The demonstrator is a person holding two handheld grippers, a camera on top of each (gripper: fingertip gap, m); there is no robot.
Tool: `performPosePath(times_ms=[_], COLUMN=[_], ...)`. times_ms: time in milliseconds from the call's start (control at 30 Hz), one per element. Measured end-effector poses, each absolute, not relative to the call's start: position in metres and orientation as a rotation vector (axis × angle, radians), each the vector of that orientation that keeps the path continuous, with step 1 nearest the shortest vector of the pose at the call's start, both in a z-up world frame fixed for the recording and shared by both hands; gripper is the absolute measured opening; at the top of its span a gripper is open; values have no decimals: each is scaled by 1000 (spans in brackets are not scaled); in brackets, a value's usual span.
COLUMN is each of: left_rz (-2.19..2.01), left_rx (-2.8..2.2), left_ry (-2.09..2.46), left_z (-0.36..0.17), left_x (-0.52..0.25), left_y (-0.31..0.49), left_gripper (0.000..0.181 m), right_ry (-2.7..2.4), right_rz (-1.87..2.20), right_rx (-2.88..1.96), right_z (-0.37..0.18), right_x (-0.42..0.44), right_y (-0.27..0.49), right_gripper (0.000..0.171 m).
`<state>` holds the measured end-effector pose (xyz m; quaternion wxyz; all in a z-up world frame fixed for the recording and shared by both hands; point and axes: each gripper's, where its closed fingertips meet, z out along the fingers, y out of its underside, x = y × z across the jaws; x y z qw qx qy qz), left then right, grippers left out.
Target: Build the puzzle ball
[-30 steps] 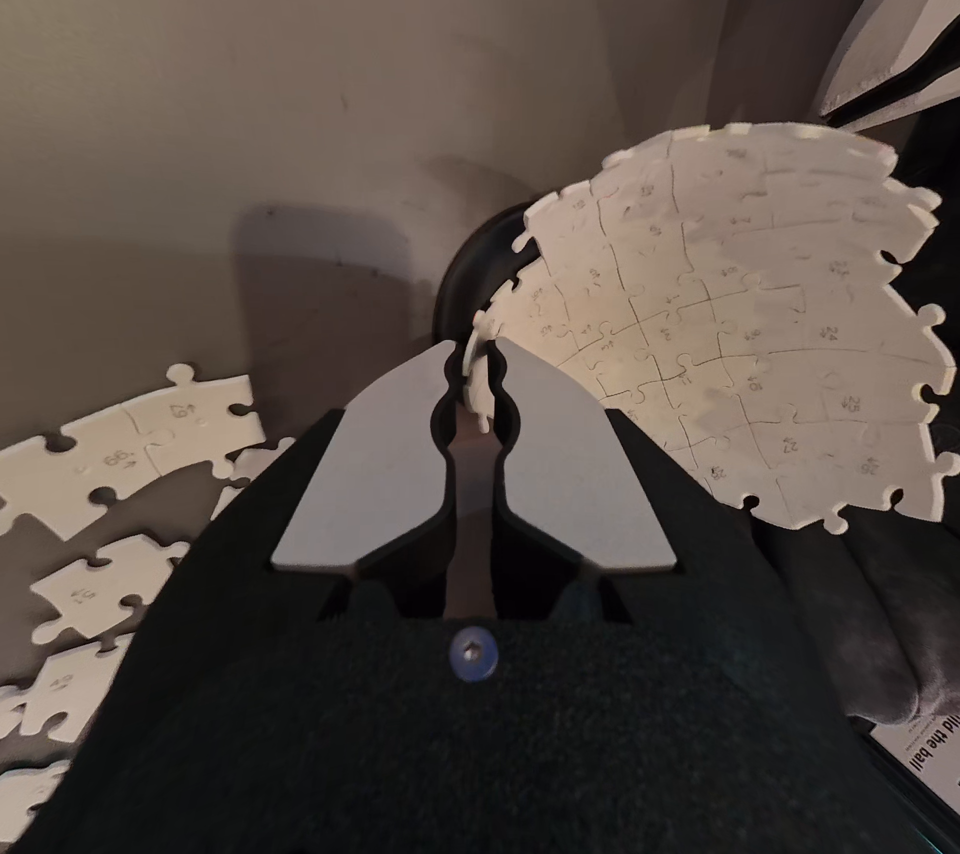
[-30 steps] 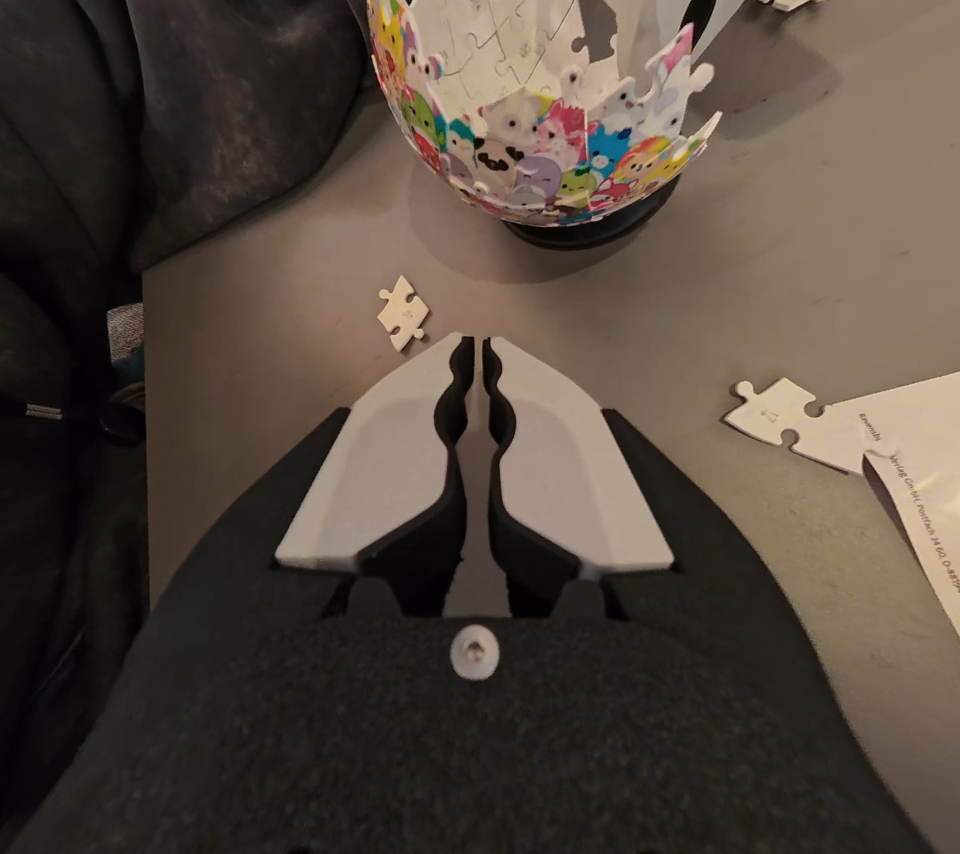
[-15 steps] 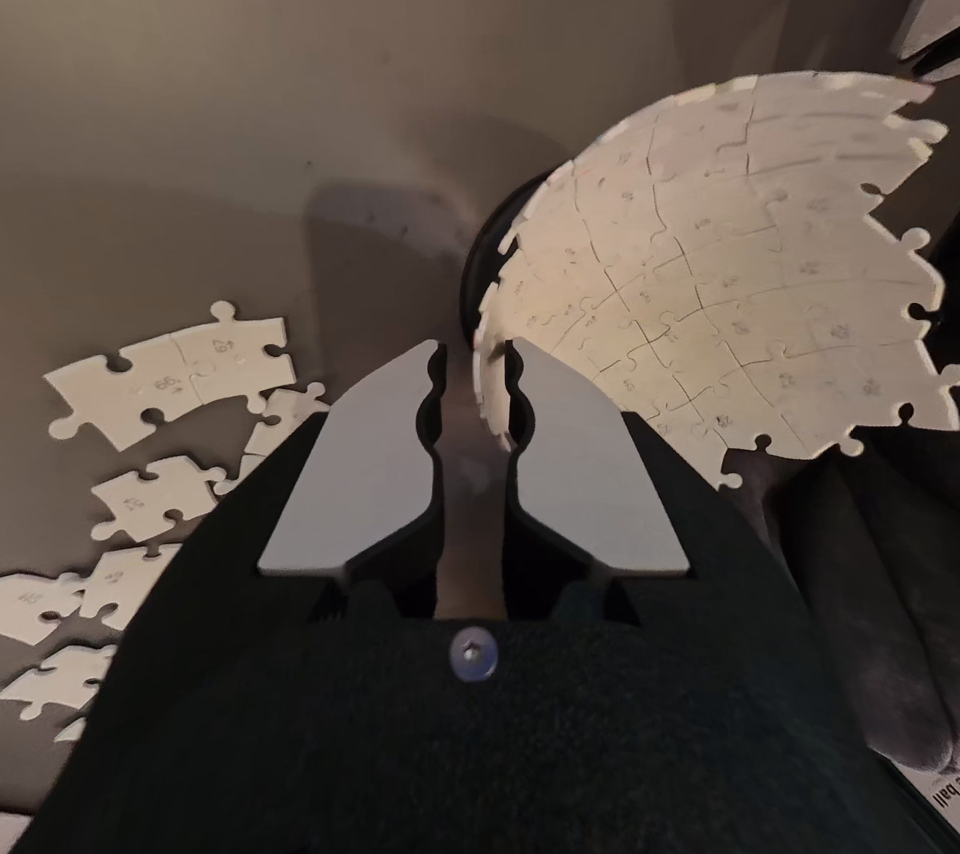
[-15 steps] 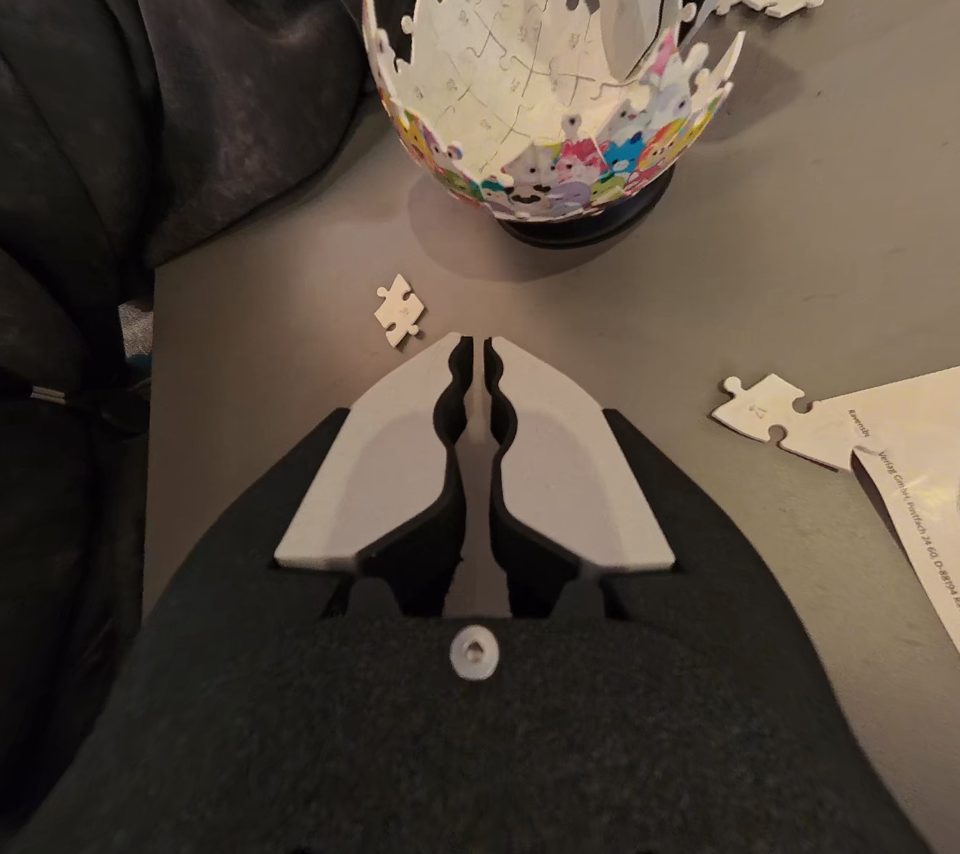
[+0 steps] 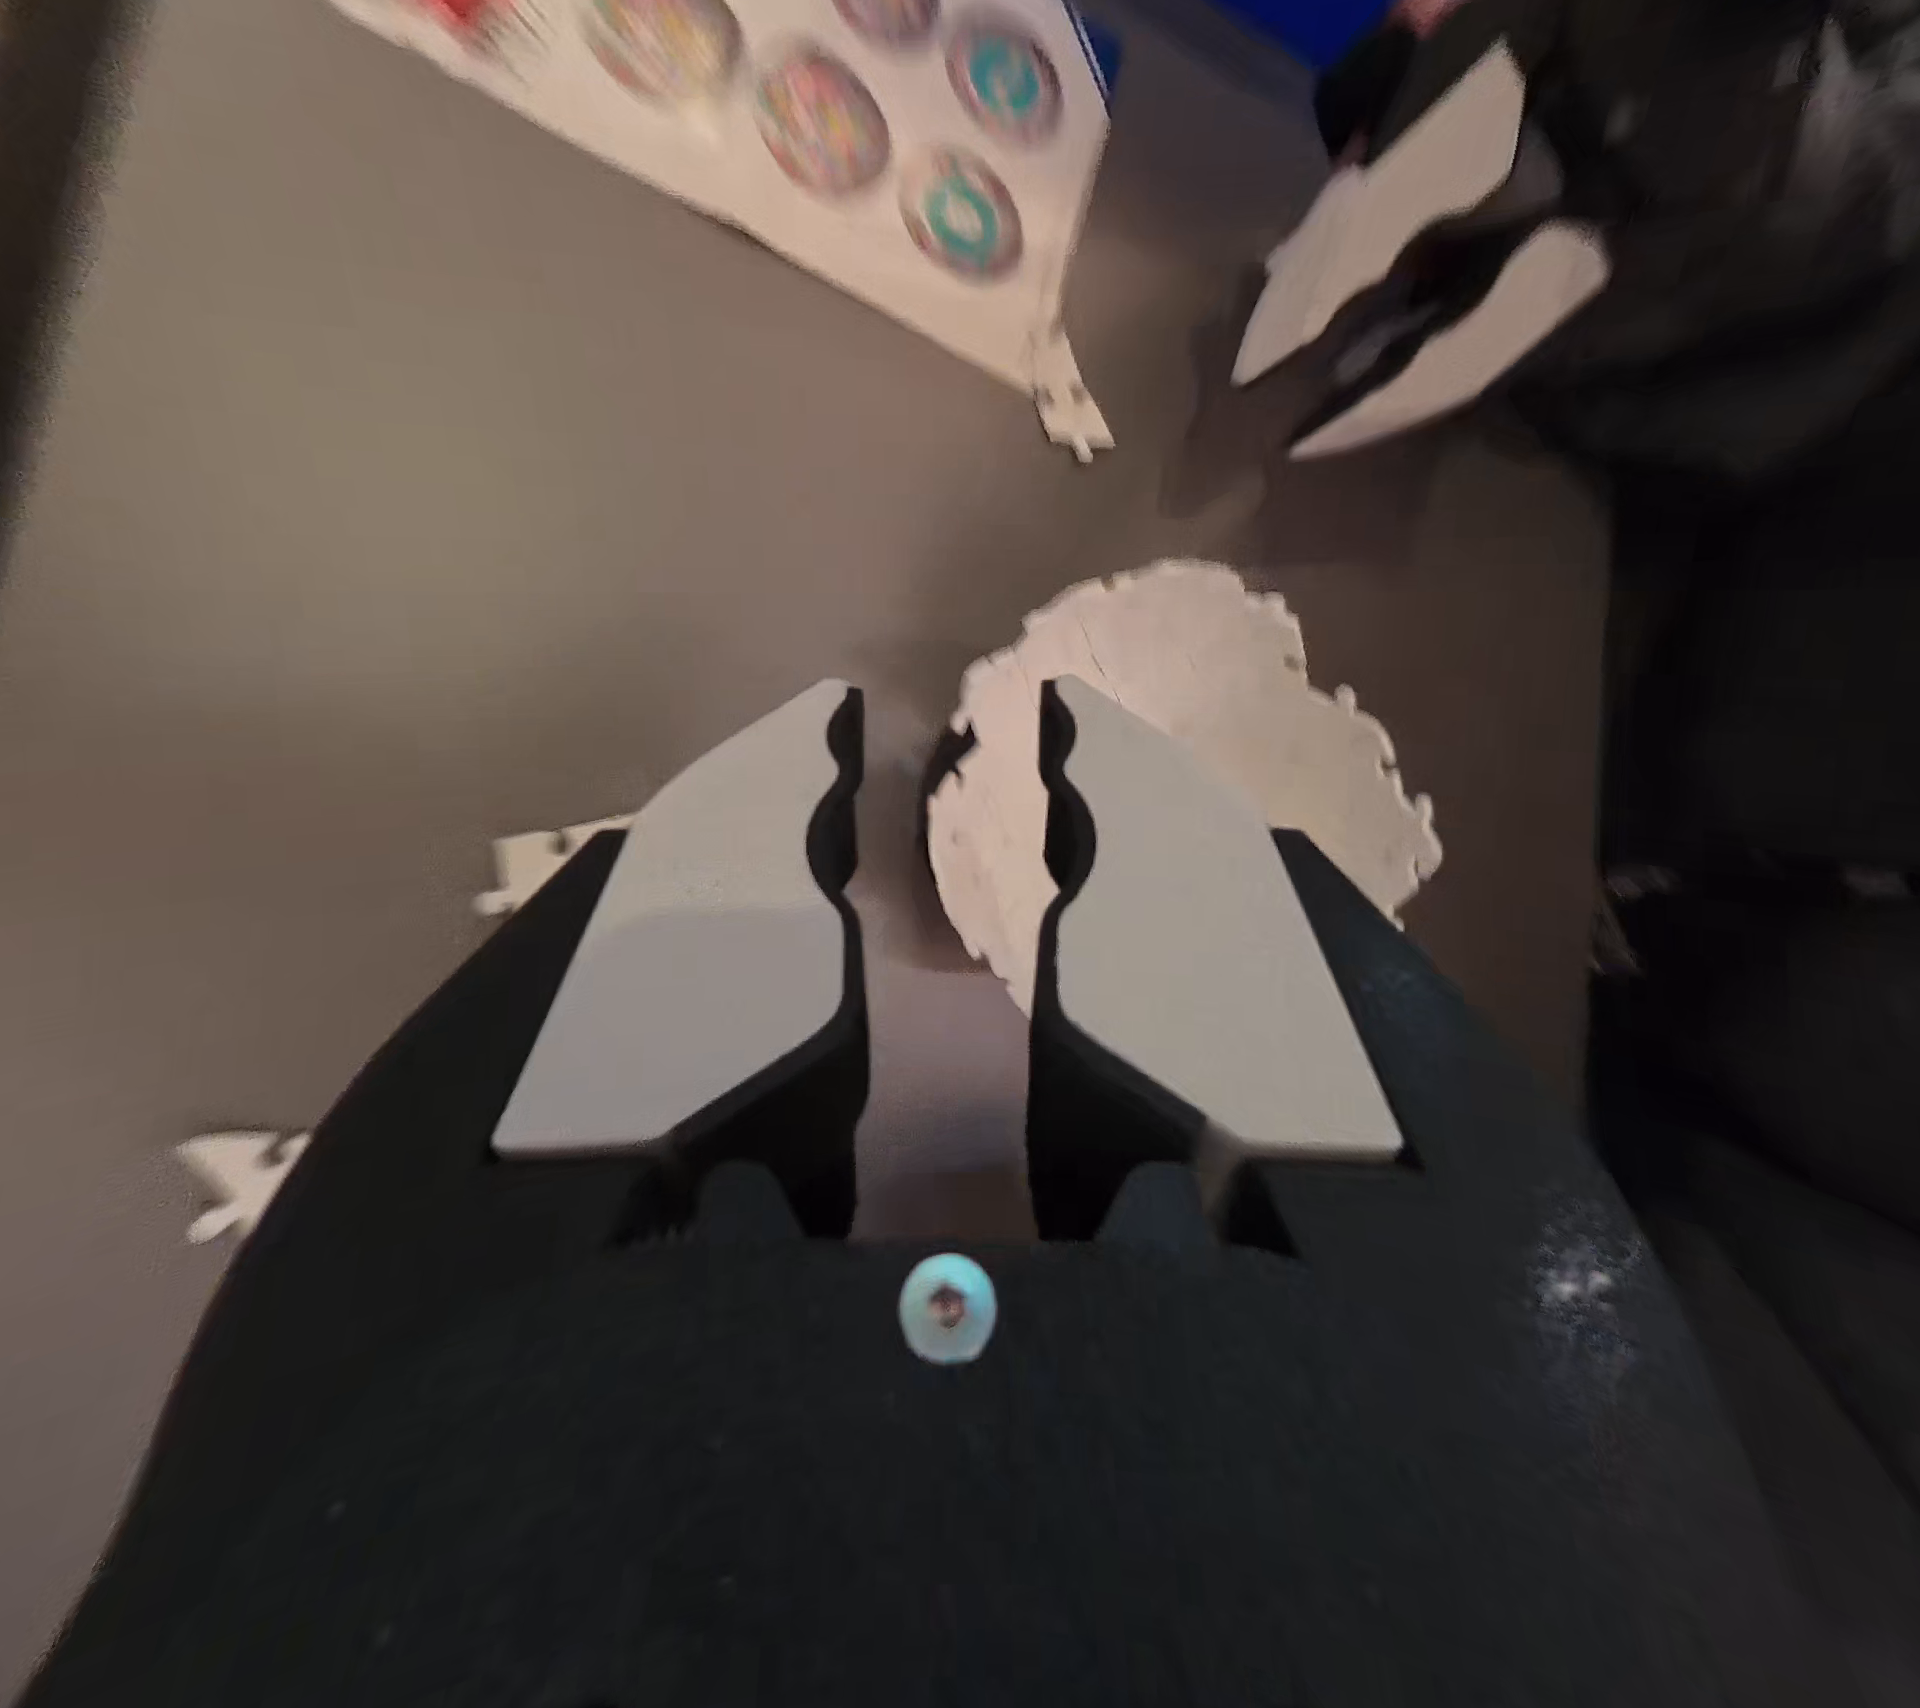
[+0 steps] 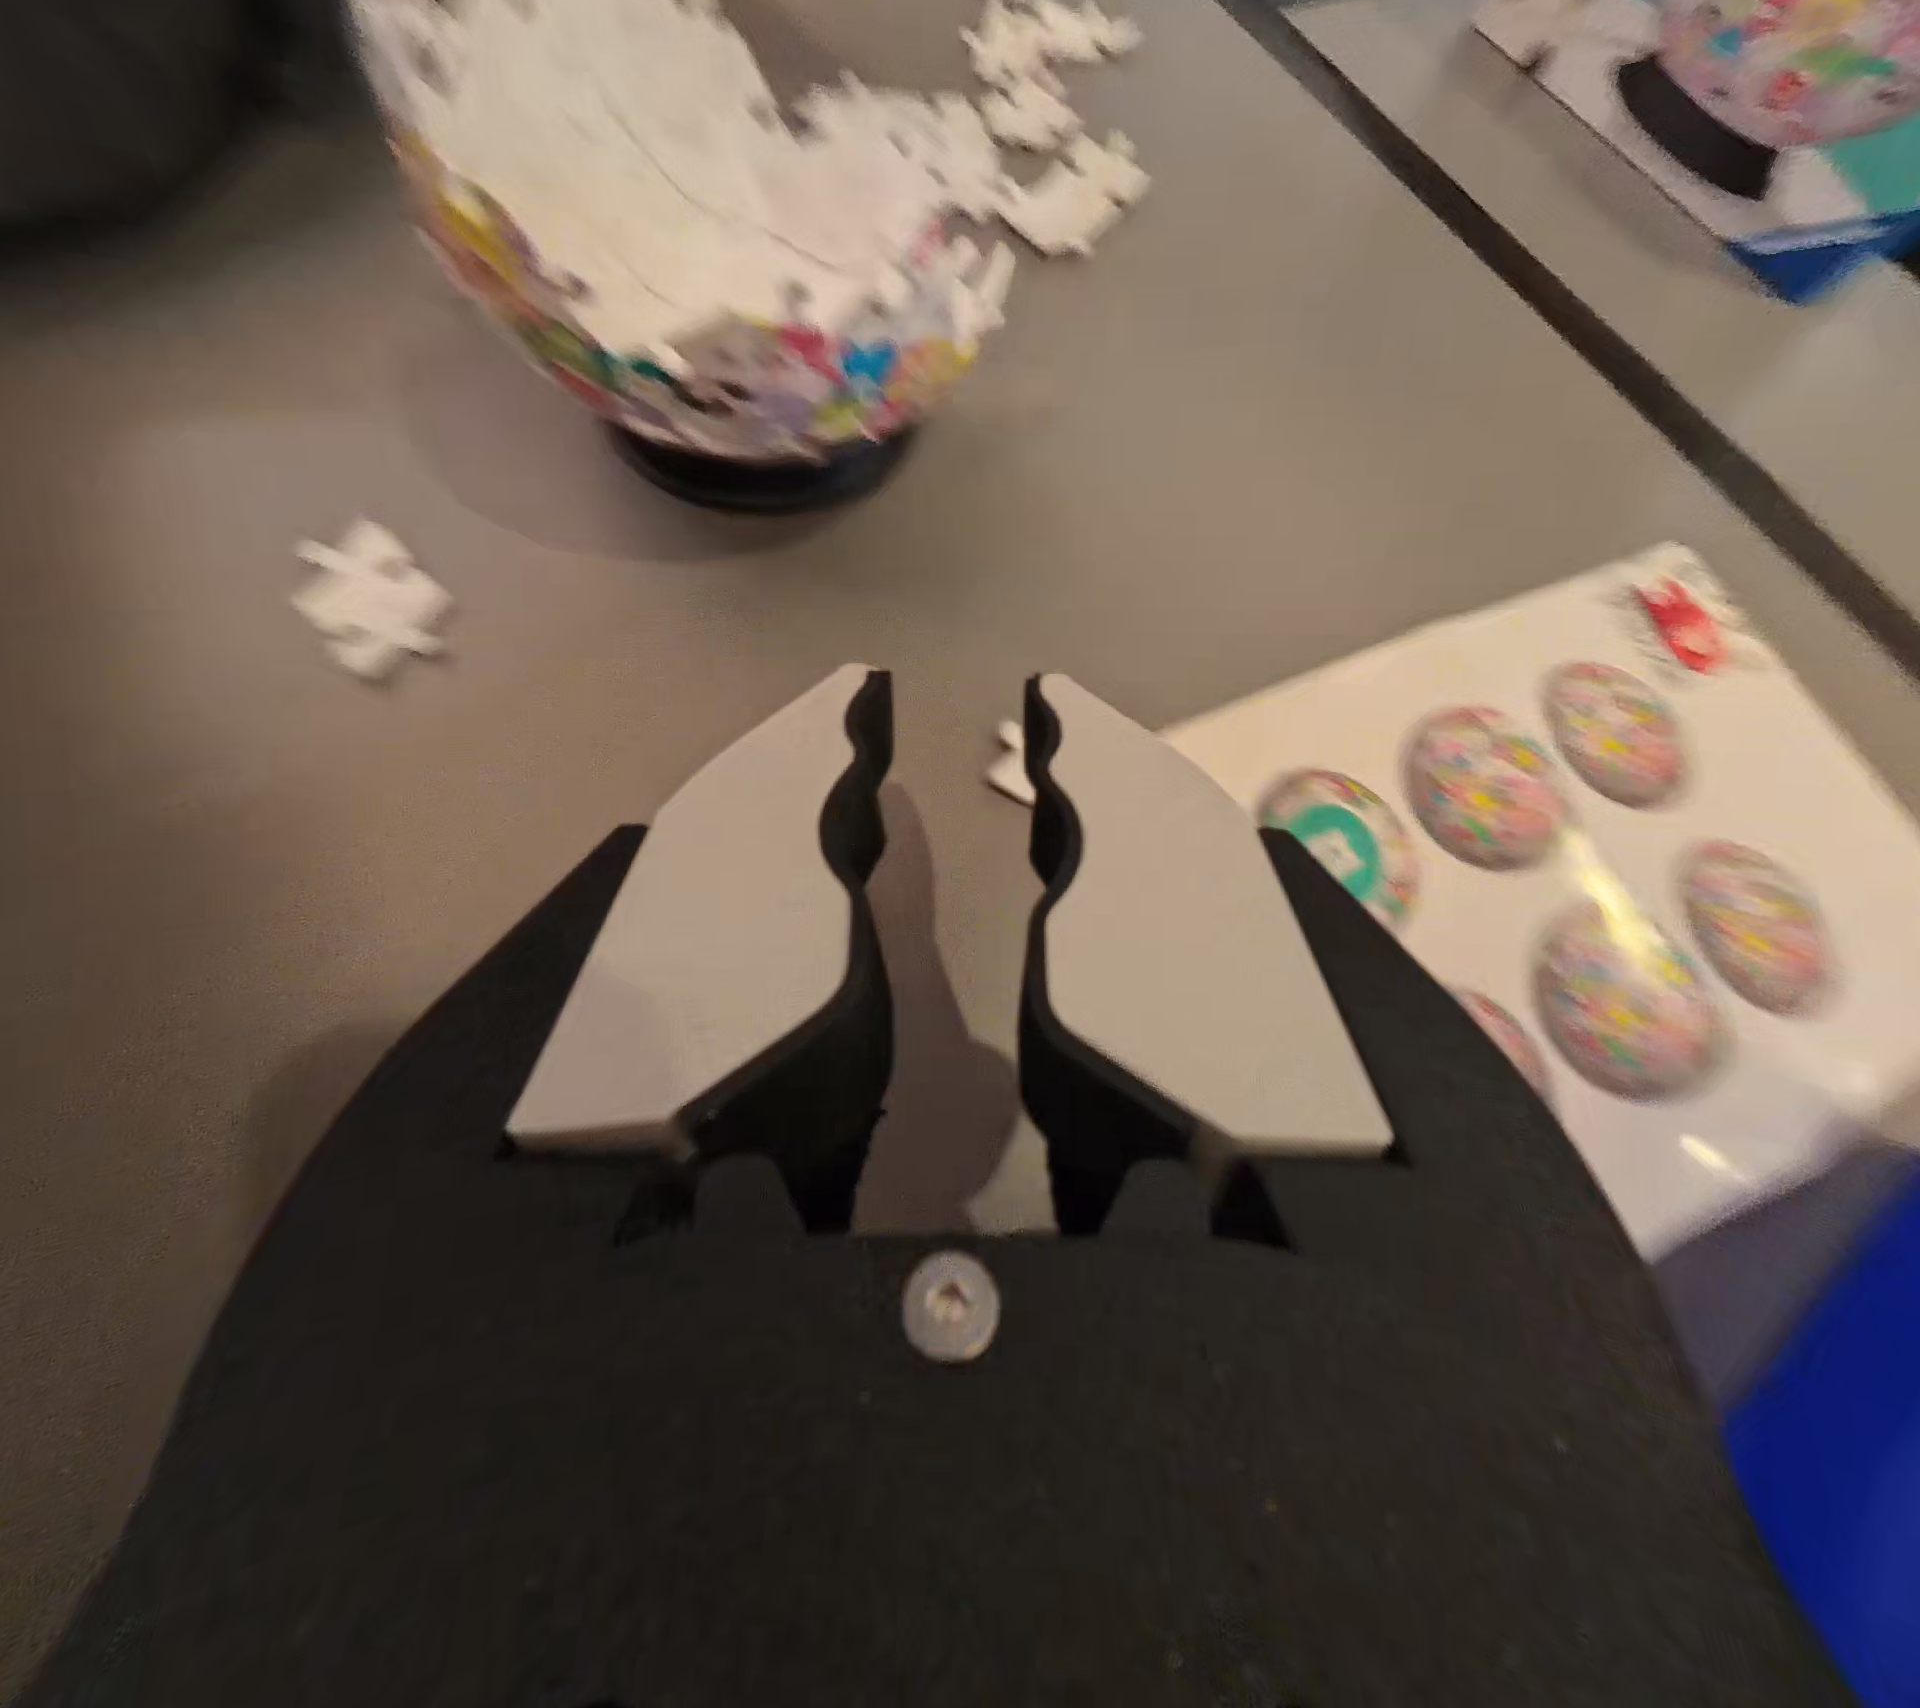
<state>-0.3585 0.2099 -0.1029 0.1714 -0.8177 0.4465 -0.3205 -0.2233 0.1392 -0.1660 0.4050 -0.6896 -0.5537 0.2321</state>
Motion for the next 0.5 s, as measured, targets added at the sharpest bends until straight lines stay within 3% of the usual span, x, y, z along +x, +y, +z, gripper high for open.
performPosePath(times_ms=[167, 300, 500], left_rz=[-563, -630, -650], left_rx=[-2187, -2049, -1994], left_ry=[943, 819, 871], left_z=[-46, -6, -16], left_x=[-378, -366, -341], left_y=[216, 170, 92], left_gripper=[39, 39, 38], right_ry=[-1336, -1332, -1286], right_rz=[362, 333, 469], right_rx=[-1932, -1978, -2066], right_z=[-192, -207, -209], right_x=[-208, -206, -216], right_y=[150, 154, 156], right_gripper=[40, 24, 25])
